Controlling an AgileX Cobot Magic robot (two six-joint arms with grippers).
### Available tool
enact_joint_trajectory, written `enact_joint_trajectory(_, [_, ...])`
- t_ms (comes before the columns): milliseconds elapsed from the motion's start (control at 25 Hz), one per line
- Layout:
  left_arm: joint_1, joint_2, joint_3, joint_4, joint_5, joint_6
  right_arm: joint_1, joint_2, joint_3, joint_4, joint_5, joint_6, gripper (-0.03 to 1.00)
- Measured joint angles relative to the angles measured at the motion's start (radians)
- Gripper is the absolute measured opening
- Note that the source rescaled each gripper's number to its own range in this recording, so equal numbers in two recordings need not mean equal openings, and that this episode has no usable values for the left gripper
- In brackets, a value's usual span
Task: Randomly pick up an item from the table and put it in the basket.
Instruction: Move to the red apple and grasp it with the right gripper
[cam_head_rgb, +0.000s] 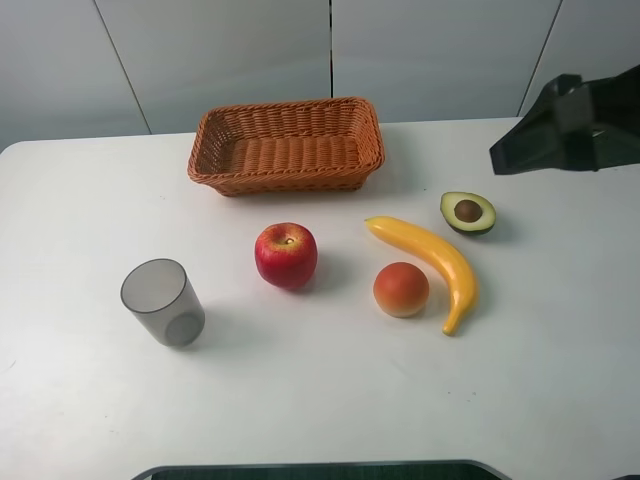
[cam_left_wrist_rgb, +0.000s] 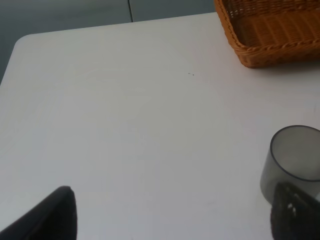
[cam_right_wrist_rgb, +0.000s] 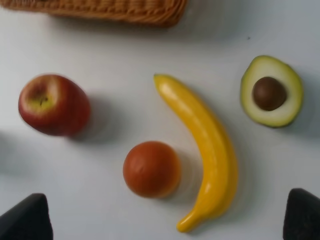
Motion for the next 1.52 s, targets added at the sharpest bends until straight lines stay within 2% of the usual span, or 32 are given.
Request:
enact_joint_trajectory(400, [0.000,0.000,0.000,0.000,0.000,0.004,0.233,0.274,-0.133,0.002,-0.030,-0.153,1.00])
enact_joint_trajectory(720, [0.000,0.000,0.000,0.000,0.000,0.004,0.375,0.507,-0.274,-0.006,-0.030,-0.213,1.00])
enact_joint_trajectory(1240, [0.000,0.000,0.000,0.000,0.000,0.002,0.508,0.739,-0.471,-0.063,-0.048,-0.437,1.00])
enact_joint_trajectory(1520, [0.000,0.000,0.000,0.000,0.000,0.002,0.523,0.853,-0.555,-0.152,-0.056,-0.462,1.00])
